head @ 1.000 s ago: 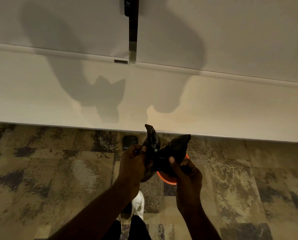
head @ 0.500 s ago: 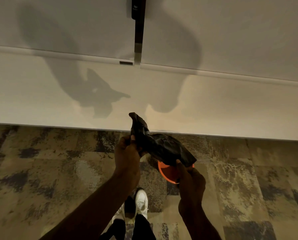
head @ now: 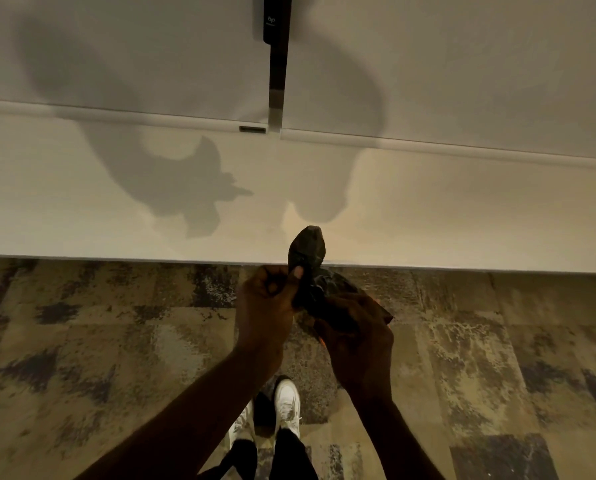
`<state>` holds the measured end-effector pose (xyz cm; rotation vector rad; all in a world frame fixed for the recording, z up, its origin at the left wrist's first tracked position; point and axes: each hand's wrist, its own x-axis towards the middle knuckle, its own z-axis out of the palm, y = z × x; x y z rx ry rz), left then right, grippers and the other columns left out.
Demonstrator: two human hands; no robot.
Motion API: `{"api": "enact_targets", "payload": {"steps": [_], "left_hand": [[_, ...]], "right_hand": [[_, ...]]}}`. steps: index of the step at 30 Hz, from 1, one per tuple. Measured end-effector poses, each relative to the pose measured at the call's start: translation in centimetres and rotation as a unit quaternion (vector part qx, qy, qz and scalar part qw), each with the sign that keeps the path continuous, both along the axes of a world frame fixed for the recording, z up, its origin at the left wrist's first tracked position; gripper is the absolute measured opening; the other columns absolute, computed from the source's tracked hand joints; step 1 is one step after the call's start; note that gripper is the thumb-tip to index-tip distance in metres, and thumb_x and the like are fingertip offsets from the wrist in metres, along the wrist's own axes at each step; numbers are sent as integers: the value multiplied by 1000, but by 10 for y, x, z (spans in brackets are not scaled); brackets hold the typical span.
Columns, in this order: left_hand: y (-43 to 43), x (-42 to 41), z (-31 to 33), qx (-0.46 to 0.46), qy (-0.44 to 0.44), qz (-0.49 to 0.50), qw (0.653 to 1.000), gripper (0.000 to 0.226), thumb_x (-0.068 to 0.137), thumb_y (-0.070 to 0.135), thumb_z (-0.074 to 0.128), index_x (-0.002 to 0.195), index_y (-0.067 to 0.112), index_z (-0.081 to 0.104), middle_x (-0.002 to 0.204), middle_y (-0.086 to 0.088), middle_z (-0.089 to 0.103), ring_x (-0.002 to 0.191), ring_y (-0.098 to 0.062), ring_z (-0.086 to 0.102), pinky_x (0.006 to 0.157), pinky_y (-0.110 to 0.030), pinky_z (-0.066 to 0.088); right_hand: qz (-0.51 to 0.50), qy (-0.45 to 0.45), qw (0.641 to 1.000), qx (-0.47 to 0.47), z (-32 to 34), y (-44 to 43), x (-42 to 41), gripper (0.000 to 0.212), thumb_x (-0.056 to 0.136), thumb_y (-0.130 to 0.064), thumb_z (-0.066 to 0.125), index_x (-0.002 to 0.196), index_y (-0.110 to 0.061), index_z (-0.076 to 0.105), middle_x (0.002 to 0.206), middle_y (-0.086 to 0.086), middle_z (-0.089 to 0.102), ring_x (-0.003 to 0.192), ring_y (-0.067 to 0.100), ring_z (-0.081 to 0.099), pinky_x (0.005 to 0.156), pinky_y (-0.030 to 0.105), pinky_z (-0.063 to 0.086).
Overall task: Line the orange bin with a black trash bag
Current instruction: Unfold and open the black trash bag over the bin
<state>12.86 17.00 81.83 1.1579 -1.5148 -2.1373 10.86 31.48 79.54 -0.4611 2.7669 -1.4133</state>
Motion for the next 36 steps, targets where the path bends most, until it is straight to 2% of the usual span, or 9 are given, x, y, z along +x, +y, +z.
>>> {"api": "enact_targets", "payload": {"steps": [4, 7, 11, 15, 18, 23, 26, 29, 36], "left_hand": [[-1, 2, 2, -1, -10, -6, 1000, 13, 90, 14, 80, 84, 9, 70, 84, -15, 80, 86, -29, 82, 71, -45, 68], [-4, 5, 5, 9, -21, 1, 1000, 16, 92, 16, 79, 86, 6, 68, 81, -7, 79, 77, -18, 82, 59, -26, 63], [-12, 5, 0, -55, -60, 22, 996, 30, 94, 26, 77, 94, -2, 67, 83, -15, 72, 73, -21, 68, 49, -20, 53], [-22, 0, -4, 51, -71, 35, 996, 23, 101, 19, 68, 104, -3, 71, 82, -7, 74, 71, -19, 70, 52, -26, 58], [-31, -2, -5, 109, -69, -42, 991, 24, 103, 20, 65, 89, 11, 82, 87, -10, 81, 84, -32, 78, 75, -43, 64], [-46, 1, -5, -77, -91, -236, 964, 71, 71, 75, 76, 88, 6, 78, 90, -18, 80, 87, -34, 79, 87, -52, 63], [-60, 5, -5, -255, -133, -412, 865, 61, 60, 72, 87, 92, 22, 73, 90, 2, 77, 83, -11, 74, 76, -31, 57], [-70, 7, -16, -338, -148, -505, 780, 39, 67, 55, 91, 83, 27, 69, 79, 9, 70, 74, -5, 67, 68, -29, 53], [-79, -2, -36, -269, -249, -265, 892, 35, 91, 22, 61, 58, 12, 59, 58, -8, 58, 62, -31, 62, 64, -39, 46]], "right_hand": [[-37, -74, 996, -38, 4, -2, 5, 29, 87, -11, 85, 91, -39, 75, 77, -37, 72, 77, -13, 70, 70, 12, 54], [-74, -171, 972, -143, 6, 1, 3, 13, 82, -10, 87, 77, -7, 75, 60, -12, 75, 53, 0, 68, 52, 16, 52], [-128, -343, 873, -323, 4, 11, -4, 45, 89, -20, 79, 110, 17, 65, 103, 26, 78, 95, 39, 76, 83, 54, 62], [-159, -448, 790, -388, -5, 27, -17, 60, 83, -31, 83, 127, 7, 67, 136, 27, 68, 124, 43, 66, 105, 60, 48], [-179, -491, 740, -423, -11, 36, -23, 78, 56, -43, 102, 122, -10, 77, 135, 22, 70, 114, 39, 73, 93, 47, 61], [-299, -521, 657, -455, -11, 48, -31, 38, 106, -27, 56, 138, -8, 64, 119, 17, 73, 101, 32, 70, 53, 35, 64], [-334, -495, 674, -435, -1, 51, -32, 22, 104, -5, 56, 125, -6, 62, 105, 16, 67, 90, 28, 63, 55, 34, 57], [-353, -442, 699, -436, -4, 55, -35, 60, 83, -4, 84, 136, -1, 57, 114, 22, 66, 86, 26, 62, 48, 25, 57], [-260, -463, 713, -459, 2, 59, -30, 44, 98, -48, 60, 118, -11, 73, 118, 15, 79, 90, 29, 81, 62, 36, 66]]}}
